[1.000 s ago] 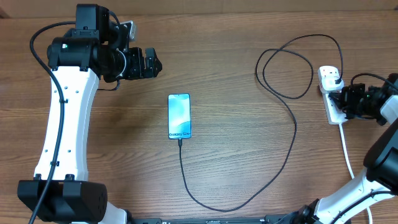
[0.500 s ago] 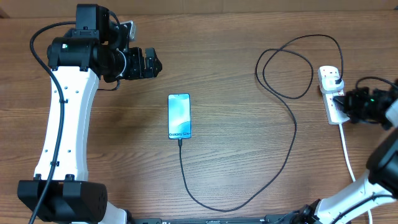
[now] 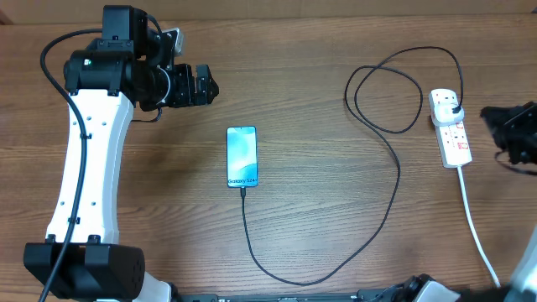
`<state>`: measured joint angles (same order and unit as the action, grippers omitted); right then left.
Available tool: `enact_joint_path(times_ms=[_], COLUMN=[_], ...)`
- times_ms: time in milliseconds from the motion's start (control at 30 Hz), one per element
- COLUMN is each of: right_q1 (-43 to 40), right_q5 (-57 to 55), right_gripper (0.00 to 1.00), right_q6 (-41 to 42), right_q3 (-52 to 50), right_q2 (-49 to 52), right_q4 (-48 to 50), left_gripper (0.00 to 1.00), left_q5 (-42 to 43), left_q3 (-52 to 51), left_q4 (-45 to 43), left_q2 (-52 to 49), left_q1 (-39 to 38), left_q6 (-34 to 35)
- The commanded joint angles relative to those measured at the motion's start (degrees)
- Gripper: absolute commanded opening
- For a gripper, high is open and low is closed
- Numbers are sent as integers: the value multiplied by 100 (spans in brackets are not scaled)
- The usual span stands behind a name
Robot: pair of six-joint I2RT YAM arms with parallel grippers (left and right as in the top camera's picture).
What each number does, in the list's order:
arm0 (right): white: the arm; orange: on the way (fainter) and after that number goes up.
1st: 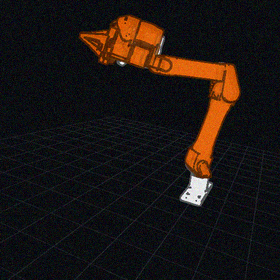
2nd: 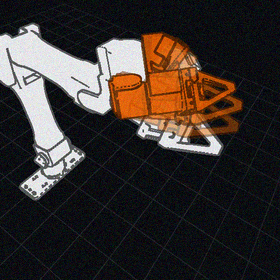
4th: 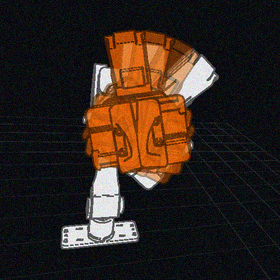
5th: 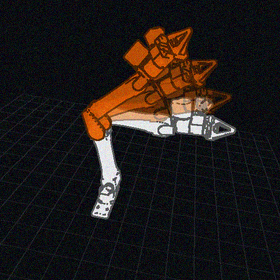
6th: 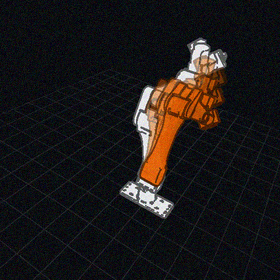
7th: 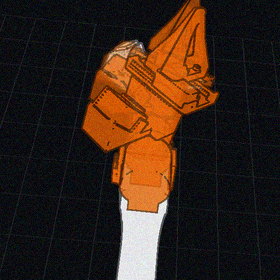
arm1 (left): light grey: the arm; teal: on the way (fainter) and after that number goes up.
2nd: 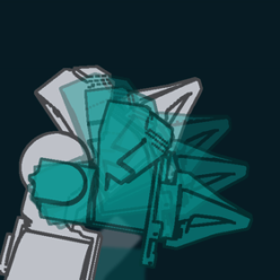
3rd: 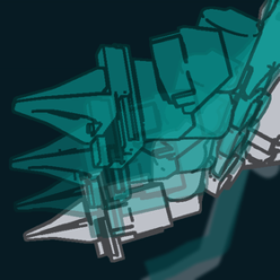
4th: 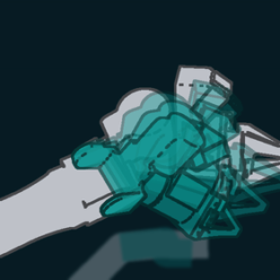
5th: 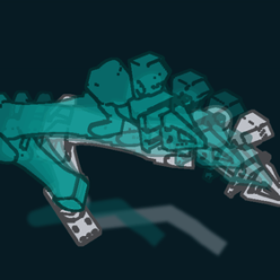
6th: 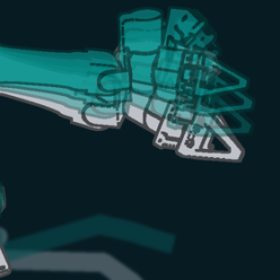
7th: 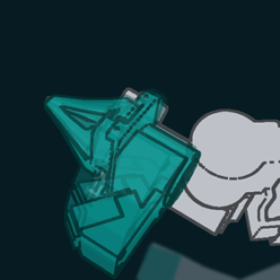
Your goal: Plug charger to phone and switch on socket
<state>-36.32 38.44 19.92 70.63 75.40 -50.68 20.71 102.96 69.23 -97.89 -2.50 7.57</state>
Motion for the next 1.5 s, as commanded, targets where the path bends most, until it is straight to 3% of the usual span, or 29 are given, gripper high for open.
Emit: enact_joint_path(times_ms=[0, 133, 300, 367, 500, 533, 733, 1067, 1300, 1467], right_q1=[378, 1150, 1884, 2048, 2116, 2116, 2116, 2116, 2267, 3292], right_q5=[-31, -647, -1460, -1641, -2044, -2116, -2258, -2658, -2406, -2916], right_gripper=[4, 9, 29, 43, 93, 100, 100, 100, 100, 100], right_q6=[-1005, -1296, -1292, -1292, -1292, -1294, -1292, -1360, -1644, -1637], right_q3=[0, 0, 0, 0, 0, 0, -11, -11, -208, -1036], right_q2=[-769, -1707, -2568, -2881, -3294, -3333, -3355, -3355, -3401, -3871], right_q4=[-533, -1340, -1963, -2179, -2614, -2726, -3368, -3252, -2422, -861], left_gripper=[100, 100, 100, 100, 100, 100, 100, 100, 100, 99], left_q5=[-37, -37, -37, -37, -37, -37, -37, -37, -37, -37], left_q3=[39, 39, 39, 39, 39, 39, 39, 39, 39, 39], left_q4=[-4, -4, -4, -4, -4, -4, -4, -4, -4, -4], left_q2=[7, 7, 7, 7, 7, 7, 7, 7, 7, 7], left_q1=[24, 24, 24, 24, 24, 24, 24, 24, 24, 24], left_q6=[15, 15, 15, 15, 15, 15, 15, 15, 15, 15])
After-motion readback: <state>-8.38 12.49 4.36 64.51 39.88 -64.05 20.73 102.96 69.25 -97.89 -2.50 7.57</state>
